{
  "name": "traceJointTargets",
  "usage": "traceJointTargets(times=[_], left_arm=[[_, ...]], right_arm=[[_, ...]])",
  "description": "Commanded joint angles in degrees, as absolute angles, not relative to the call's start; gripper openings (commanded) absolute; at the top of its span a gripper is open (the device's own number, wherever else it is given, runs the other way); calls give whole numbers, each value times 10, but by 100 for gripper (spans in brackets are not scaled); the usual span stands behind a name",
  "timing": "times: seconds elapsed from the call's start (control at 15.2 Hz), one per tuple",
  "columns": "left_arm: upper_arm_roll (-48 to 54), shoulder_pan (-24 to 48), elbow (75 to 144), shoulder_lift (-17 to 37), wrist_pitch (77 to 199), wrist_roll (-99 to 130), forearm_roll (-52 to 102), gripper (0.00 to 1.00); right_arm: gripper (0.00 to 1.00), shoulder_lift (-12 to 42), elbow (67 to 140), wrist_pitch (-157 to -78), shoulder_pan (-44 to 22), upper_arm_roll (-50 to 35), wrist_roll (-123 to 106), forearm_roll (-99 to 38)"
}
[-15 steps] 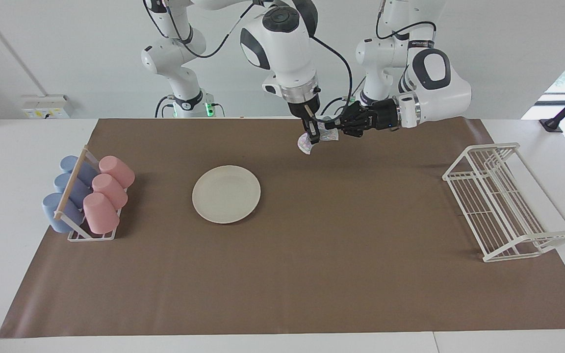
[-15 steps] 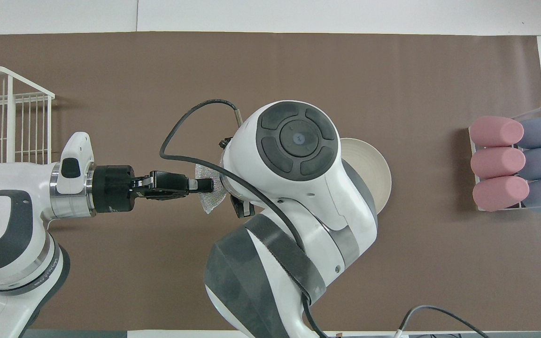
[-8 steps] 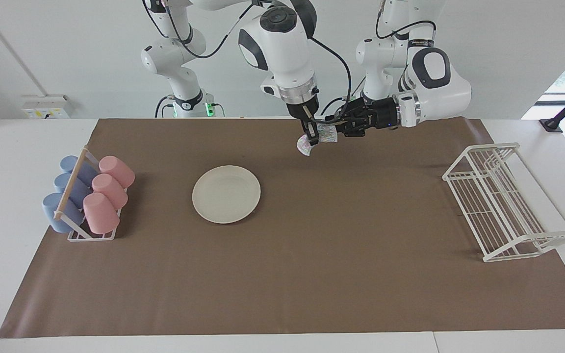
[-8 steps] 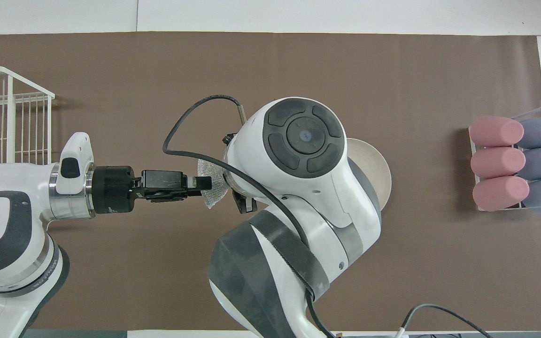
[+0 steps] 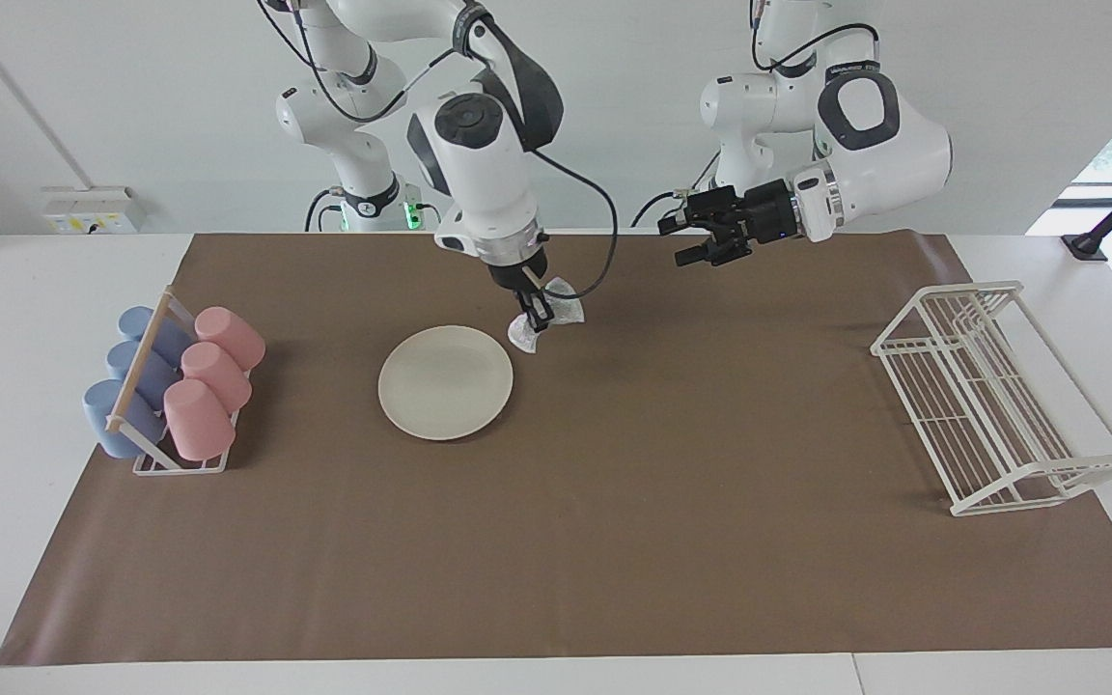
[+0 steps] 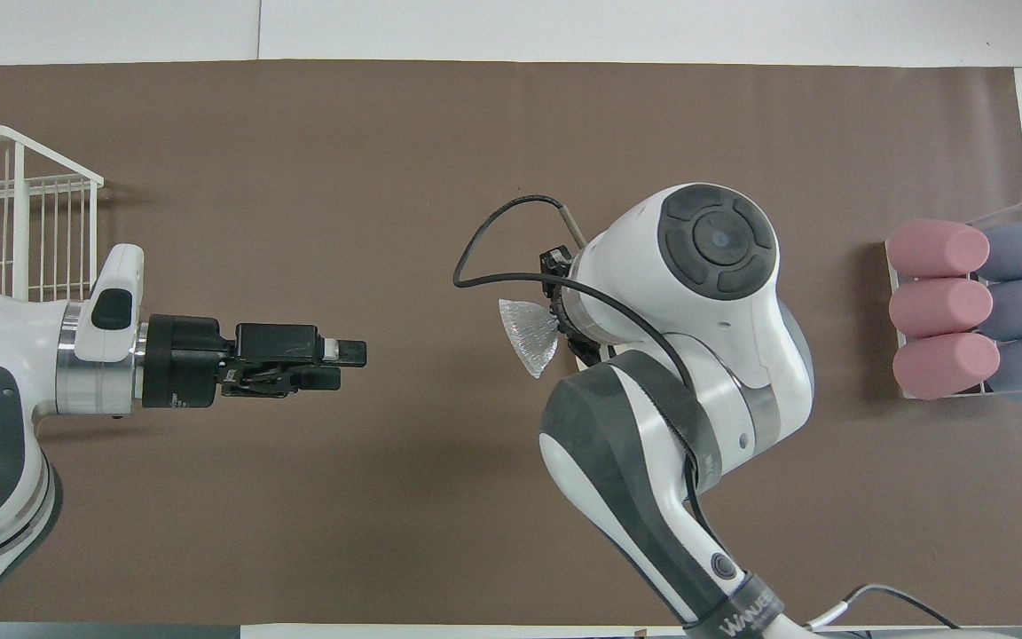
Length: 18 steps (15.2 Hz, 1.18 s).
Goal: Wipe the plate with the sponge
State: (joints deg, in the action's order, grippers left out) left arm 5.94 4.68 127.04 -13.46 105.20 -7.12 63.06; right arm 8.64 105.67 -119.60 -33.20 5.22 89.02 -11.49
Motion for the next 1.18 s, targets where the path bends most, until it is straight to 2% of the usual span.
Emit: traceJointTargets(times=[0.0, 0.13, 0.26, 0.66, 1.11], left_arm=[[60, 30, 1239, -140, 1036, -21, 524, 100], [61, 23, 1210, -139, 1012, 1, 445, 100], [61, 23, 1194, -136, 1001, 3, 359, 100], [61, 23, 1190, -137, 1003, 2, 293, 100], [61, 23, 1189, -137, 1006, 3, 285, 100]], right_arm=[[0, 42, 1171, -1268, -311, 46, 836, -106], [0, 43, 1221, -1335, -306, 46, 834, -106], [0, 41, 1257, -1365, -287, 45, 823, -106], [0, 92, 1286, -1428, -279, 44, 803, -107], [0, 96, 1310, -1426, -243, 45, 745, -107]])
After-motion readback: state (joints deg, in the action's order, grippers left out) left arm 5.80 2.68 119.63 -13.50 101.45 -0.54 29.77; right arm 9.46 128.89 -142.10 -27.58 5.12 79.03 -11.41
